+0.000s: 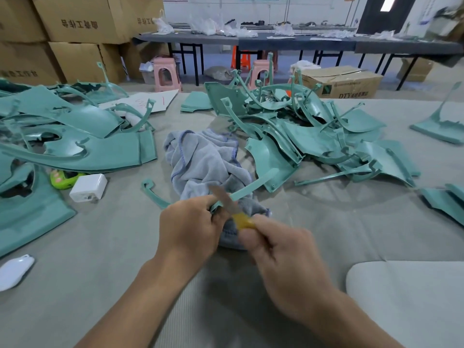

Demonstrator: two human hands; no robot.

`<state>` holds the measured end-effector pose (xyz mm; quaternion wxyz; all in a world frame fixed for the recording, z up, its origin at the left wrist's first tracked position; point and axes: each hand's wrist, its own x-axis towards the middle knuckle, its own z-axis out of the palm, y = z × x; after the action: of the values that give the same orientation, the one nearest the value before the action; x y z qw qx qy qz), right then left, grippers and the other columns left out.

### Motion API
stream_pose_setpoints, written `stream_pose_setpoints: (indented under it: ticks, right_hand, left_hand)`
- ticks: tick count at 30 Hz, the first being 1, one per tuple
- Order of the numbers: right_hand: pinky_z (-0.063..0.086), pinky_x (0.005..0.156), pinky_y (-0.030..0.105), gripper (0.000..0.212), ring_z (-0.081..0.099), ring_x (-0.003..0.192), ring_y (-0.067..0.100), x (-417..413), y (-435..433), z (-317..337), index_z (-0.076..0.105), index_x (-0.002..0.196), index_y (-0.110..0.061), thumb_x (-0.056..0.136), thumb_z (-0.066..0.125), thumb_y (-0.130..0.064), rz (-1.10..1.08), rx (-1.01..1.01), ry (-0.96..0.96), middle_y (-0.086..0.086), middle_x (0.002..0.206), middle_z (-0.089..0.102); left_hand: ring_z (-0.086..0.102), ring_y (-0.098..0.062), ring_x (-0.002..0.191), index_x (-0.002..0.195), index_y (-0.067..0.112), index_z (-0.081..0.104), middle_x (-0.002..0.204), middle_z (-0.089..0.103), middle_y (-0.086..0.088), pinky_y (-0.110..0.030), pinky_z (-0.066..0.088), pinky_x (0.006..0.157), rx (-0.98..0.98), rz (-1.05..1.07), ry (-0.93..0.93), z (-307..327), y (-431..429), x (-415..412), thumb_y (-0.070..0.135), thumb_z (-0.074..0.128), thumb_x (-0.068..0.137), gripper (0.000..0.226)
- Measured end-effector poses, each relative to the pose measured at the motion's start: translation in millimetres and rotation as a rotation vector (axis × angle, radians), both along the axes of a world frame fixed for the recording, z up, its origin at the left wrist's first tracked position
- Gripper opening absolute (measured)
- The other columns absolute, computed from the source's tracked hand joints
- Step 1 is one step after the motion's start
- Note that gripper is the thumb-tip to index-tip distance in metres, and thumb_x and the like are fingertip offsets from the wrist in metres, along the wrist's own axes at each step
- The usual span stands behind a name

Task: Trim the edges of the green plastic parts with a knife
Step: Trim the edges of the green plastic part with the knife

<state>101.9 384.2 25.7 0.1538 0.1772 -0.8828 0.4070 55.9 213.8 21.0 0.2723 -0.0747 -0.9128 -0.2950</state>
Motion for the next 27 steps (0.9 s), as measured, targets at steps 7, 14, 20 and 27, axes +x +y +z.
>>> stream_pose_setpoints:
  ticks: [7,14,20,27]
  right_hand:
    - [0.043,0.064,0.038,0.031,0.054,0.064,0.022,-21,20,-3,0.061,0.075,-0.017,0.101,0.055,-0.032,-0.346,0.054,-0.087,-0.005,0.059,0.056]
    - [0.036,0.057,0.036,0.032,0.044,0.061,0.019,0,-6,2,0.048,0.077,-0.024,0.098,0.046,-0.048,-0.106,0.04,0.006,-0.005,0.057,0.046]
    - [0.043,0.062,0.043,0.036,0.055,0.065,0.027,-23,15,-3,0.058,0.071,-0.018,0.103,0.048,-0.034,-0.415,0.042,-0.152,-0.003,0.061,0.059]
    - [0.037,0.052,0.026,0.03,0.046,0.054,0.011,-9,5,-3,0.053,0.079,-0.024,0.097,0.048,-0.047,-0.071,-0.056,-0.043,-0.012,0.06,0.051]
  left_hand:
    - [0.066,-0.024,0.065,0.091,0.039,0.079,0.071,0.073,0.004,-0.021,0.031,0.052,0.005,0.004,0.029,2,0,2,0.052,0.059,0.089,0.025]
    - [0.062,-0.031,0.057,0.082,0.028,0.08,0.062,0.069,-0.002,-0.028,0.04,0.051,-0.039,0.04,0.04,-2,-1,-2,0.048,0.062,0.085,0.027]
    - [0.064,-0.018,0.065,0.093,0.04,0.079,0.073,0.072,0.008,-0.022,0.035,0.053,0.035,0.007,-0.004,0,-4,3,0.052,0.059,0.088,0.024]
    - [0.067,-0.02,0.067,0.094,0.038,0.08,0.074,0.074,0.007,-0.028,0.045,0.056,0.019,0.007,-0.004,-1,-4,1,0.051,0.059,0.085,0.026]
